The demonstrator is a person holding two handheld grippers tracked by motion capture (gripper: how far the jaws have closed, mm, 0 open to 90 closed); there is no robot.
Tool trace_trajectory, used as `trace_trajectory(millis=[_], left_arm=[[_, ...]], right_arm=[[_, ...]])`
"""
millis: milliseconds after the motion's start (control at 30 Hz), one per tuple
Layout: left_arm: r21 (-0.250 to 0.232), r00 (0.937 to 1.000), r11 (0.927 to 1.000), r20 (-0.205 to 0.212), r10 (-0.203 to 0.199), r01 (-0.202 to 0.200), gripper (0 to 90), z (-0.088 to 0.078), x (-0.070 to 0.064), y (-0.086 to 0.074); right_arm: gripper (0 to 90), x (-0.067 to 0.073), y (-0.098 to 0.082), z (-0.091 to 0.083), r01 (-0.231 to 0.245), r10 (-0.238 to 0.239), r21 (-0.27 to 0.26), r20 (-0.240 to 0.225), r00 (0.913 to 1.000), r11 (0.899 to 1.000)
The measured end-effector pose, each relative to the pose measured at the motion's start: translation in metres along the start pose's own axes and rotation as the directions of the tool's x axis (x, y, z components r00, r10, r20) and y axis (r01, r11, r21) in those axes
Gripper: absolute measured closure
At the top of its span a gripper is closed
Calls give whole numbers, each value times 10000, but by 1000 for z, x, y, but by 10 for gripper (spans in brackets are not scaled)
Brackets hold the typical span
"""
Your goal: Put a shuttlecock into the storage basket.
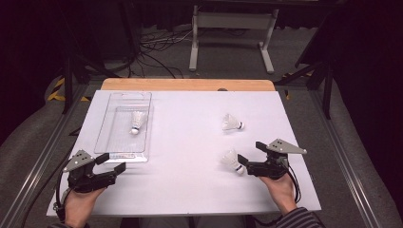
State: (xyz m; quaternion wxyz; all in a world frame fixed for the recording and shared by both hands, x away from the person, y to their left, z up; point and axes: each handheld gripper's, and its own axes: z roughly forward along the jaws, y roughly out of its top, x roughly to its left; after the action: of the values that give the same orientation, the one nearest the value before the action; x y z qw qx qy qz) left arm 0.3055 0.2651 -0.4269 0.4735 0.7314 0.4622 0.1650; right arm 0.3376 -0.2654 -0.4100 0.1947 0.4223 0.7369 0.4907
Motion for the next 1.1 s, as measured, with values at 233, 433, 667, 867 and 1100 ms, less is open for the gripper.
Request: trace_trajectory(millis=[233, 433, 667, 867, 1100], left_arm=[[-3, 10000, 10000, 35, 9, -9, 231, 0, 0, 0], [-9, 10000, 10000, 42, 41, -41, 231, 0, 0, 0], [27, 10000, 10000, 61, 8, -9, 231, 0, 0, 0], [29, 10000, 10000, 55, 15, -16, 231, 1, 0, 0], [5, 10000, 10000, 74, -5, 5, 231, 0, 0, 0]], right_arm=[[93, 4, 6, 7, 48, -47, 128, -117, 9999, 9999], [95, 10, 12, 15, 135, -129, 243, -245, 9996, 9996], [100, 12, 15, 17, 130, -110, 636, -329, 9994, 9979], [119, 11, 18, 15, 57, -19, 1124, -342, 9994, 9936], [163, 14, 22, 13, 267, -193, 2066, -374, 9991, 9781]])
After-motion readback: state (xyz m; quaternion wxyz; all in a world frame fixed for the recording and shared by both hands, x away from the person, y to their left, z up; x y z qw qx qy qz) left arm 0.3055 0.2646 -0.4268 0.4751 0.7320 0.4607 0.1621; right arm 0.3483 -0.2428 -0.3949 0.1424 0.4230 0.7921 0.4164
